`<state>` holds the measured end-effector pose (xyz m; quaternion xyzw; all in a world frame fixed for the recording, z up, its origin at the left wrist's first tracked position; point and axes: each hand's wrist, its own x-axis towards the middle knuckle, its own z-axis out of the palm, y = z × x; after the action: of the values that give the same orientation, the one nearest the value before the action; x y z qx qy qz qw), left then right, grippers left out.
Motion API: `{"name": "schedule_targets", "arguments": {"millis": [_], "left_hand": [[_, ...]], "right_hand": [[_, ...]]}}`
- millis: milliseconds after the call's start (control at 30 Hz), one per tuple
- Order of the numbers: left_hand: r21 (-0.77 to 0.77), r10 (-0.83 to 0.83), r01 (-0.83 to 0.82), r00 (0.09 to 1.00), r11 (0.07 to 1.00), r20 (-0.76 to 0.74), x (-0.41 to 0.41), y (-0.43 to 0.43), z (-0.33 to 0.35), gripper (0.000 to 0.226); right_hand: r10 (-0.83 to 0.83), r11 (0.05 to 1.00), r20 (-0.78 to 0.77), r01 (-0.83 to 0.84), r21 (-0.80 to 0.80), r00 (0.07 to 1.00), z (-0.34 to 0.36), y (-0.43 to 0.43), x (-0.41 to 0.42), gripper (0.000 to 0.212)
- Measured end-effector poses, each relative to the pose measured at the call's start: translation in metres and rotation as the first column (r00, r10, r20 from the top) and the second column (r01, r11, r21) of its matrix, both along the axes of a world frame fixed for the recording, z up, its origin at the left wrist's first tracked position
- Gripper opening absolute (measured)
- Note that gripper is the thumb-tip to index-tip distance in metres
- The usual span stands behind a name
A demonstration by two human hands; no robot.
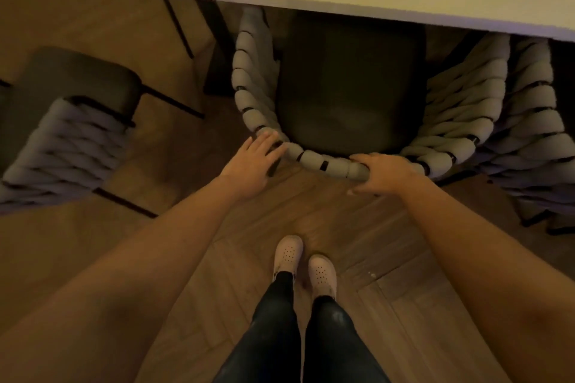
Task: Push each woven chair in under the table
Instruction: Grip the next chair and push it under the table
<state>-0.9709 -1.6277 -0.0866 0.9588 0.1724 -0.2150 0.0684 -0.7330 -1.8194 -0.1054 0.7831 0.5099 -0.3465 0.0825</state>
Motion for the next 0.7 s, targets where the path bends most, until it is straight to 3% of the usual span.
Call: {"name": "schedule_targets", "arguments": {"millis": [133, 267, 500, 700], "left_hand": [[0.006, 0.222, -0.222, 0.973, 0.975, -0.062, -0.07, -0.016, 0.005, 0.077], [0.035, 0.411, -0.409, 0.907, 0.912, -0.089, -0.143, -0.012, 0.008, 0.077], [0.074, 0.632, -0.634, 0.773, 0.77, 0.051, -0.298, 0.036, 0.032, 0.078], [0.068, 0.697, -0.705, 0.709, 0.706, 0.111, -0.449, 0.099, 0.051, 0.081]], "right_hand": [[-0.014, 0.986, -0.026, 0.019, 0.166, 1.0, 0.017, 0.026, -0.039, 0.084], [0.16, 0.93, 0.022, -0.158, 0.331, 0.987, 0.032, 0.079, -0.108, 0.08], [0.378, 0.875, 0.008, -0.36, 0.325, 0.926, 0.051, 0.183, -0.285, 0.083], [0.388, 0.864, 0.035, -0.377, 0.335, 0.921, 0.052, 0.262, -0.423, 0.086]]}}
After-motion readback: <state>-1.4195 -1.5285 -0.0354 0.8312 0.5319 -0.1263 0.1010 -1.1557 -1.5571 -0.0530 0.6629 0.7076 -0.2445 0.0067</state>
